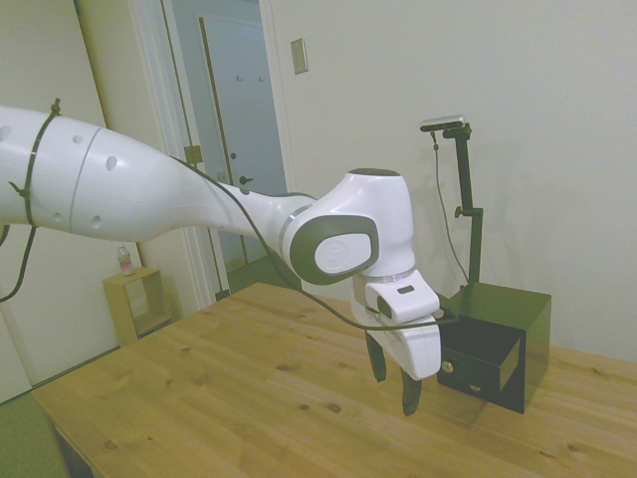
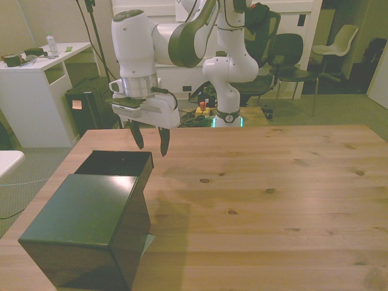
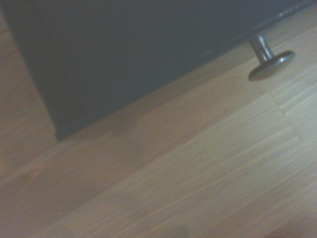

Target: Close the top drawer

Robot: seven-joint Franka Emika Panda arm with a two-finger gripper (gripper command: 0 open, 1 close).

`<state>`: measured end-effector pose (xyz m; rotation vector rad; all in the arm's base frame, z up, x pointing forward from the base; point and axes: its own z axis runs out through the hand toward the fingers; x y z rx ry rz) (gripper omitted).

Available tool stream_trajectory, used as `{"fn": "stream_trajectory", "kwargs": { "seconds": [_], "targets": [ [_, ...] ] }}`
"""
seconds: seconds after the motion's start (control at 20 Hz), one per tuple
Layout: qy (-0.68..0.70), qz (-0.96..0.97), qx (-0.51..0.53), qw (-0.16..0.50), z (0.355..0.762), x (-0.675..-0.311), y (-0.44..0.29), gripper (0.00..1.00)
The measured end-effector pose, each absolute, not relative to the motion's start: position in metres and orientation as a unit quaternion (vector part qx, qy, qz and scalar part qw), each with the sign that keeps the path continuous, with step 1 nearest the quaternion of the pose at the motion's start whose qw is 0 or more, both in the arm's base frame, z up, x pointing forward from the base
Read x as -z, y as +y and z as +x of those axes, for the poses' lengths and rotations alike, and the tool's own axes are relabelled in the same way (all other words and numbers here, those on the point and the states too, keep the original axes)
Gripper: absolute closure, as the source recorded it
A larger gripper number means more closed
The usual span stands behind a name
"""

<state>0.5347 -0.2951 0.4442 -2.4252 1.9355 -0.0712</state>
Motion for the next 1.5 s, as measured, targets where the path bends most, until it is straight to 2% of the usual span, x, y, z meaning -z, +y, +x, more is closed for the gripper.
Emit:
{"fn": "stream_trajectory", "kwargs": {
  "seconds": [0.5, 1.05, 1.5],
  "targets": [
    [0.609, -0.792, 0.029, 0.010, 0.547, -0.457, -0.303, 1.00],
    [0.609, -0.793, 0.030, 0.007, 0.553, -0.455, -0.306, 1.00],
    [0.607, -0.794, 0.036, -0.004, 0.580, -0.460, -0.316, 1.00]
  ]
}}
